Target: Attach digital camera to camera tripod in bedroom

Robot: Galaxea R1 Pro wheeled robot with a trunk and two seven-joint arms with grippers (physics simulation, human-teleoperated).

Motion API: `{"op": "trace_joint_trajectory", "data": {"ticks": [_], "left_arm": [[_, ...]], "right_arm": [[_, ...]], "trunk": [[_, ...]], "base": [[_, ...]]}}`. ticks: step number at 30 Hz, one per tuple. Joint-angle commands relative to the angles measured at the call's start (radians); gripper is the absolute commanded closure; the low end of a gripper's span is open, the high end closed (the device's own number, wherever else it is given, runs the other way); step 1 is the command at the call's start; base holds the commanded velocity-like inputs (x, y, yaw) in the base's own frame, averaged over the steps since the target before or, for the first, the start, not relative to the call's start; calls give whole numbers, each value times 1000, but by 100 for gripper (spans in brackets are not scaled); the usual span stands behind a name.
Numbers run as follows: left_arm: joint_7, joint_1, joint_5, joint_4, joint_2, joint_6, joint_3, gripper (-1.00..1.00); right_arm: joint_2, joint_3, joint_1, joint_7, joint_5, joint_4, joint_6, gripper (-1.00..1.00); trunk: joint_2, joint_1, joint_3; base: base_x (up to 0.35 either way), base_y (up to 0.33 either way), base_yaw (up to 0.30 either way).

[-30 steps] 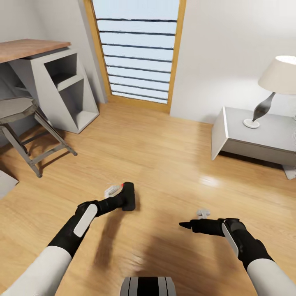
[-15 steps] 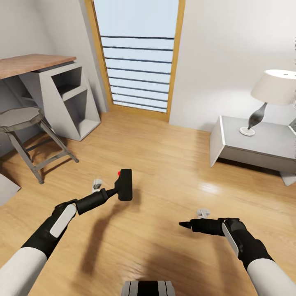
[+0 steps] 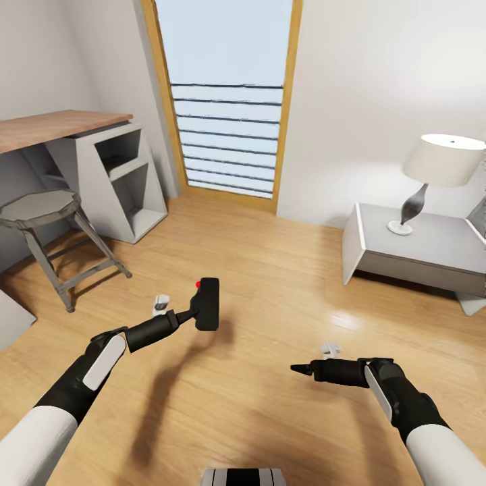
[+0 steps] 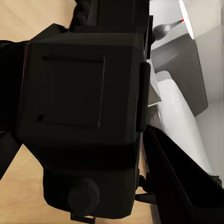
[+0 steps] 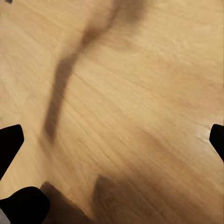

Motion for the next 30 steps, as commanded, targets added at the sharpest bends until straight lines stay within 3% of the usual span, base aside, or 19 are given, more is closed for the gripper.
{"op": "trace_joint_trajectory", "data": {"ticks": [1, 6, 13, 22, 28, 30], "left_arm": [[-1, -1, 8, 0, 1, 6, -2, 100], [0, -1, 7, 0, 0, 5, -5, 100], [15, -1, 6, -2, -2, 1, -44, 100], [51, -1, 5, -3, -4, 0, -51, 100], [136, -1, 5, -5, -22, 1, -53, 100], [206, -1, 2, -6, -41, 1, -53, 100]], "right_arm": [[0, -1, 0, 2, -6, 0, 8, -100], [0, -1, 0, 7, -4, 0, 8, -100], [1, 0, 0, 7, -2, 0, 8, -100], [2, 0, 0, 5, -1, 0, 8, -100], [1, 0, 0, 5, -2, 0, 8, -100], [1, 0, 0, 6, -2, 0, 7, -100]], "trunk": [[0, -1, 3], [1, -3, 23], [3, -6, 50], [5, -10, 84], [6, -13, 108], [7, -14, 115]], "base": [[0, 0, 0], [0, 0, 0], [0, 0, 0], [0, 0, 0], [0, 0, 0], [0, 0, 0]]}}
